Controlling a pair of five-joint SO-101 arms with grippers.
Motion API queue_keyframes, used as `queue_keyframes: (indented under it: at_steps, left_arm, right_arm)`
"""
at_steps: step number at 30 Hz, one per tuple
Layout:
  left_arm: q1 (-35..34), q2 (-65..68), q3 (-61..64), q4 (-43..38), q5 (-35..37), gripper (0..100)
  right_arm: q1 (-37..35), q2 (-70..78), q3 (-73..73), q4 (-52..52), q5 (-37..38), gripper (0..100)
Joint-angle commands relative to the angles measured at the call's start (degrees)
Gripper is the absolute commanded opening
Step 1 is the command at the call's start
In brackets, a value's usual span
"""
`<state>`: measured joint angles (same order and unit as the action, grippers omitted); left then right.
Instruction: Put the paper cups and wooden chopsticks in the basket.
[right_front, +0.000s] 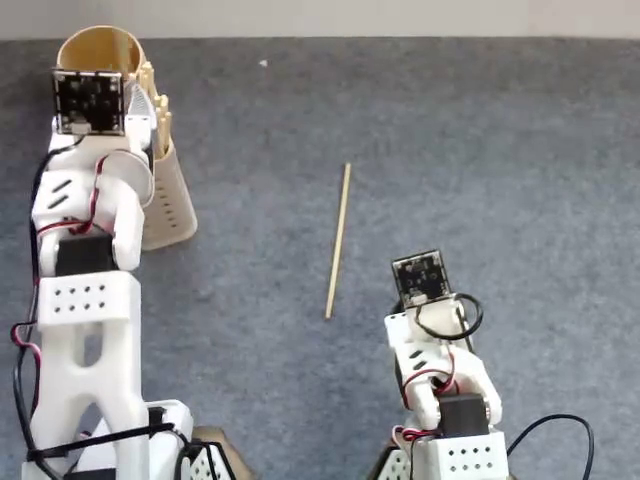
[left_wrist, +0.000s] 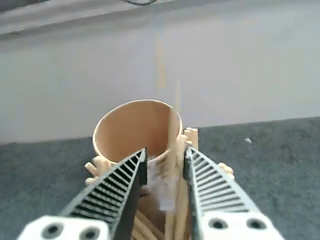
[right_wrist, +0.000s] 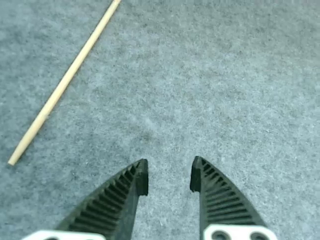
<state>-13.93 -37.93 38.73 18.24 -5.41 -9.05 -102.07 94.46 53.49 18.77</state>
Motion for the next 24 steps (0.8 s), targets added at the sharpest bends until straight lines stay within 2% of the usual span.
queue_keyframes:
  at_steps: [1, 6, 8, 15, 17, 21, 24]
  left_arm:
    - [-1.3, -1.6, 0.2, -1.1, 0.4, 16]
    - [-4.0, -4.1, -1.0, -0.4, 0.6, 16]
    - [-4.9, -8.0, -1.6, 2.2, 0.6, 15]
    - [-5.5, -27.7, -7.9, 24.2, 0.2, 15]
    - [-8.1, -31.3, -10.2, 31.6, 0.2, 15]
    - [-13.9, -31.4, -11.1, 44.0, 0.1, 15]
    - [-14.4, -30.4, -9.1, 53.3, -3.5, 15]
  right_arm:
    - [-0.5, -0.6, 3.7, -1.3, 1.0, 14.9]
    - [-0.5, -0.6, 3.7, -1.3, 1.0, 14.9]
    - [-0.5, -0.6, 3.7, -1.3, 1.0, 14.9]
    - [-0.2, 0.0, 3.1, -1.3, 0.6, 14.9]
    - [-0.3, 0.0, 1.4, -1.3, 0.6, 14.9]
    - [-0.2, 0.2, -4.3, -1.0, 0.6, 14.9]
    - [-0.2, 4.7, -11.0, -1.0, 0.6, 14.9]
